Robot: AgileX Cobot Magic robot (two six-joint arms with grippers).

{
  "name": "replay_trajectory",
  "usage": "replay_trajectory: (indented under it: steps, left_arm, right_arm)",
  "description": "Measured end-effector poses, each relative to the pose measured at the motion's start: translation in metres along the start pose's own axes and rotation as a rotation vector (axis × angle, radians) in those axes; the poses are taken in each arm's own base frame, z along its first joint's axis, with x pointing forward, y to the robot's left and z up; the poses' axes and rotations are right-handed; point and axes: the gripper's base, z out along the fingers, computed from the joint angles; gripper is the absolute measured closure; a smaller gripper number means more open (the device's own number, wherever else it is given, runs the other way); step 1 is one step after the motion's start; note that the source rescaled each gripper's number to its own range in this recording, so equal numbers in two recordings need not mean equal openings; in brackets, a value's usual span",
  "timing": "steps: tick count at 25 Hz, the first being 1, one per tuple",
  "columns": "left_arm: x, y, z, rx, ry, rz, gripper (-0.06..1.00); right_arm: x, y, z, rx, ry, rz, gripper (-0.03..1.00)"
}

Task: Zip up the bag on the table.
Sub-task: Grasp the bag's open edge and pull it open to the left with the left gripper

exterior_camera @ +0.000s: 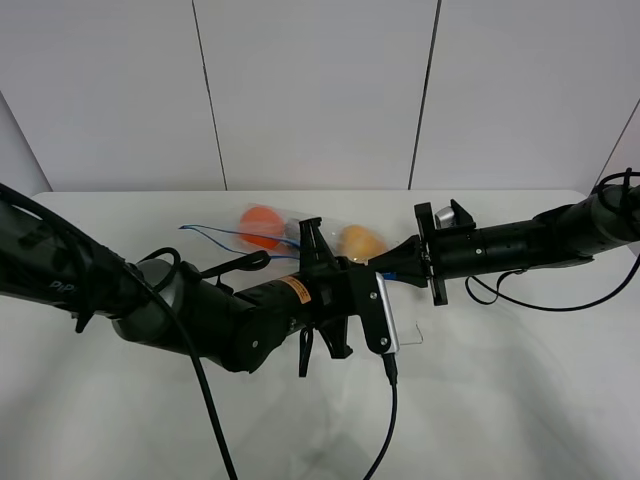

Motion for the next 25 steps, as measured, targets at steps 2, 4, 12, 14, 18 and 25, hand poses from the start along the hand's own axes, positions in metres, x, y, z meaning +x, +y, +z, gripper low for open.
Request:
replay_trajectory:
  steps: [2,4,12,14,18,25]
  left_arm:
    - [0.0,0.0,0.0,-0.002,-0.001,-0.001,0.78]
    - [0.0,0.001,0.0,-0.006,-0.003,-0.001,0.81]
    - [-0.001,0.002,0.0,-0.037,-0.012,-0.004,0.94]
    - [0.0,0.003,0.0,-0.052,-0.006,-0.015,0.94]
    - [0.0,0.005,0.0,-0.09,0.024,0.013,0.94]
    - [0.005,0.013,0.0,-0.144,0.057,0.182,0.94]
  right_arm:
    - [0.0,0.0,0.0,-0.002,-0.002,0.001,0.96]
    - [0.0,0.0,0.0,-0.002,-0.003,0.001,0.96]
    - [-0.002,0.003,-0.001,-0.008,-0.013,-0.004,0.96]
    - [-0.002,0.004,-0.001,-0.013,-0.016,-0.002,0.96]
    - [-0.002,0.005,-0.001,-0.025,-0.023,0.003,0.96]
    - [-0.004,0.007,-0.001,-0.042,-0.041,0.021,0.96]
